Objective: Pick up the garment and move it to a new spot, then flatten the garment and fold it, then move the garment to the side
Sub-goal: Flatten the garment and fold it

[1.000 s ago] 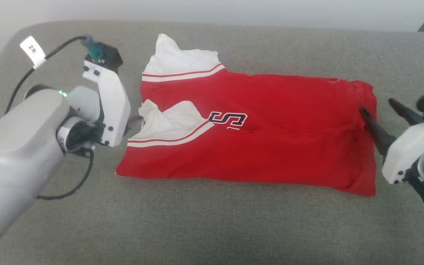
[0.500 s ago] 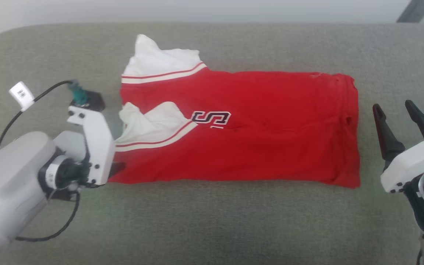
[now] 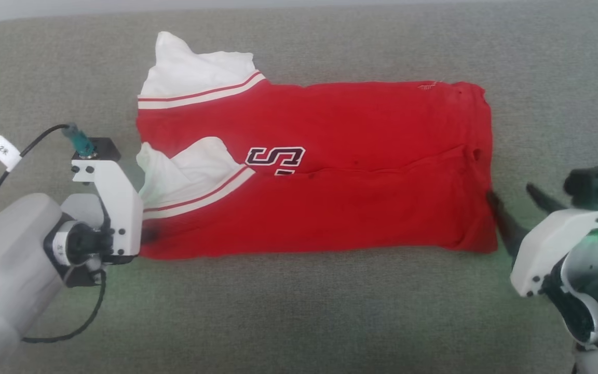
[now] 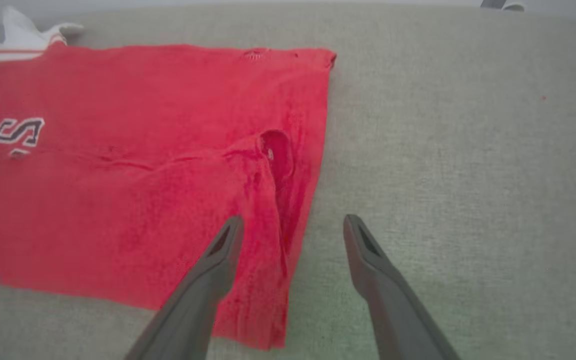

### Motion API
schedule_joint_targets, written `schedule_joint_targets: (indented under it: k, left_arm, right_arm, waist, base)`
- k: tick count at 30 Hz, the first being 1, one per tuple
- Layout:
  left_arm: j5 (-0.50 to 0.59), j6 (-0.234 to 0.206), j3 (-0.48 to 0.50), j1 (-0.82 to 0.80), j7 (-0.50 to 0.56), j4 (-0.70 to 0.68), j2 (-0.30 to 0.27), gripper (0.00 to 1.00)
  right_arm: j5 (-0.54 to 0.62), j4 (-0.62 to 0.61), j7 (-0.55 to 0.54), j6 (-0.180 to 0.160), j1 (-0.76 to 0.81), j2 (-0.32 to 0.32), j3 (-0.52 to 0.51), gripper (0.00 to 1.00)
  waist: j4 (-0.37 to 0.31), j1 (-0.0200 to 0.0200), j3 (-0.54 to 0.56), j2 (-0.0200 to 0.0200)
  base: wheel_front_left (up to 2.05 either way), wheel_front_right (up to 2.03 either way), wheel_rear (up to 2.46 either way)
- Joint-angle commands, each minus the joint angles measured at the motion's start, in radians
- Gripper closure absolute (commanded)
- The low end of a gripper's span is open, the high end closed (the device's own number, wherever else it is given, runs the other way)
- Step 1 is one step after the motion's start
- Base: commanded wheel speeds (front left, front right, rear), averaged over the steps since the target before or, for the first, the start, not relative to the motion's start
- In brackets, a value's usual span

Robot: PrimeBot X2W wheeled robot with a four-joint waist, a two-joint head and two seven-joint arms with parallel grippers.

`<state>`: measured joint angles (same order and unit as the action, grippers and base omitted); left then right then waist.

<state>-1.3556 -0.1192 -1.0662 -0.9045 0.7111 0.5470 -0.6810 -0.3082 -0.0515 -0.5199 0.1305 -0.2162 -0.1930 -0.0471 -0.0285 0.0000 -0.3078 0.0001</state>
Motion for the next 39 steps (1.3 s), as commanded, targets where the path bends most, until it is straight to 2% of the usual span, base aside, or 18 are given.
schedule_joint_targets:
  k: [1,9,15,16,17,18,24,30,35,39]
  left_arm:
    - [0.001,0.007,-0.033,0.054,0.001,0.009,0.051,1.0]
    - [0.011,0.053,-0.043,0.039,-0.015,0.062,0.112,1.0]
    - [0.012,0.09,-0.045,0.037,-0.029,0.093,0.141,1.0]
    - [0.014,0.094,-0.045,0.035,-0.031,0.098,0.145,1.0]
    - [0.014,0.1,-0.045,0.035,-0.035,0.103,0.149,1.0]
    - [0.015,0.103,-0.045,0.034,-0.039,0.109,0.153,1.0]
    - [0.012,0.125,-0.037,0.028,-0.053,0.143,0.158,1.0]
    - [0.015,0.135,-0.033,0.018,-0.046,0.149,0.14,1.0]
    - [0.008,0.117,-0.034,0.013,-0.009,0.102,0.104,1.0]
    - [0.013,0.081,-0.04,0.017,0.027,0.029,0.061,1.0]
  right_arm:
    - [-0.005,0.0,-0.011,0.0,0.005,-0.008,0.001,0.0]
    - [-0.036,0.046,-0.279,0.0,-0.007,-0.009,-0.029,0.0]
    - [-0.049,0.1,-0.37,0.0,-0.028,-0.026,-0.001,0.0]
    - [-0.053,0.11,-0.374,0.0,-0.033,-0.03,0.008,0.46]
    - [-0.061,0.121,-0.38,0.0,-0.039,-0.034,0.017,0.85]
    - [-0.067,0.128,-0.384,0.001,-0.043,-0.043,0.032,1.0]
    - [-0.085,0.149,-0.399,0.0,-0.076,-0.086,0.044,1.0]
    - [-0.113,0.113,-0.442,0.0,-0.08,-0.134,0.053,1.0]
    - [-0.139,0.066,-0.493,0.0,-0.058,-0.176,0.047,1.0]
    - [-0.16,0.024,-0.536,0.0,-0.029,-0.206,0.027,1.0]
  waist:
    - [0.006,0.0,-0.002,-0.0001]
    - [0.048,0.0,-0.009,-0.0001]
    - [0.072,0.0,-0.016,-0.0001]
    - [0.076,0.0,-0.018,-0.0001]
    - [0.078,0.0,-0.019,-0.0001]
    - [0.081,0.0,-0.02,-0.0001]
    - [0.09,0.0,-0.016,-0.0001]
    - [0.1,0.0,0.007,-0.0001]
    - [0.113,0.0,0.029,-0.0001]
    - [0.125,0.0,0.043,-0.0001]
  base:
    - [0.0,0.0,0.0]
    - [0.0,0.0,0.0]
    - [0.0,0.0,0.0]
    - [0.0,0.0,0.0]
    - [0.0,0.0,0.0]
    - [0.0,0.0,0.0]
    - [0.0,0.0,0.0]
    - [0.0,0.0,0.0]
    - [0.0,0.0,0.0]
    - [0.0,0.0,0.0]
